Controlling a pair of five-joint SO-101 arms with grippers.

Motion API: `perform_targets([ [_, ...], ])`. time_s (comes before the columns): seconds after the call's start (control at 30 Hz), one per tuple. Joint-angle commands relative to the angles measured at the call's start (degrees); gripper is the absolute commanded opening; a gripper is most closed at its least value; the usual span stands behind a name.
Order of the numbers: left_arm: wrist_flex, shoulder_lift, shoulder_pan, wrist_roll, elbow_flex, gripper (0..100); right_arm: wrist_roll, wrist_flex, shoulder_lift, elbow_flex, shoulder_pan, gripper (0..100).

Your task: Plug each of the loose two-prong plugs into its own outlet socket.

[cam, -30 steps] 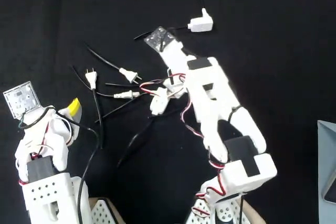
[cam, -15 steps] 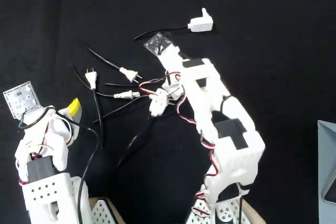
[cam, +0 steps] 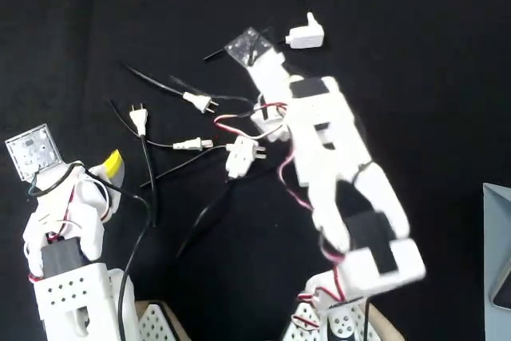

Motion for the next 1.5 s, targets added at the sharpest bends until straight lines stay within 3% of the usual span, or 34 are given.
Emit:
perform_targets([
  [0.0, -1.4, -0.6, -0.6, -0.1, -0.1, 29, -0.5, 1.5, -10.8, 2.7, -0.7, 1.1],
  [0.17, -1.4, -0.6, -0.7, -0.1, -0.3, 29, -0.5, -1.8, -23.3, 16.7, -8.4, 1.1],
  [0.4, -1.4, -0.6, -0.7, -0.1, -0.3, 29, 0.4, -24.1, -34.2, 40.9, -19.2, 1.1],
  [0.57, -1.4, -0.6, -0.7, -0.1, -0.3, 29, 8.2, -37.5, -34.2, 51.9, -24.3, 1.1],
  [0.87, -1.4, -0.6, -0.7, -0.1, -0.3, 29, 21.6, -47.7, -34.6, 62.4, -27.7, 1.1],
  [1.03, -1.4, -0.6, -0.7, -0.1, -0.3, 29, 24.4, -48.5, -34.7, 64.9, -27.5, 3.5],
  [1.23, -1.4, -0.6, -0.7, -0.1, -0.2, 29, 12.6, -47.1, -34.7, 63.1, -24.6, 27.7],
  [1.47, -1.4, -0.6, -0.7, -0.1, -0.2, 29, 9.8, -34.6, -34.7, 54.4, -21.6, 24.7],
])
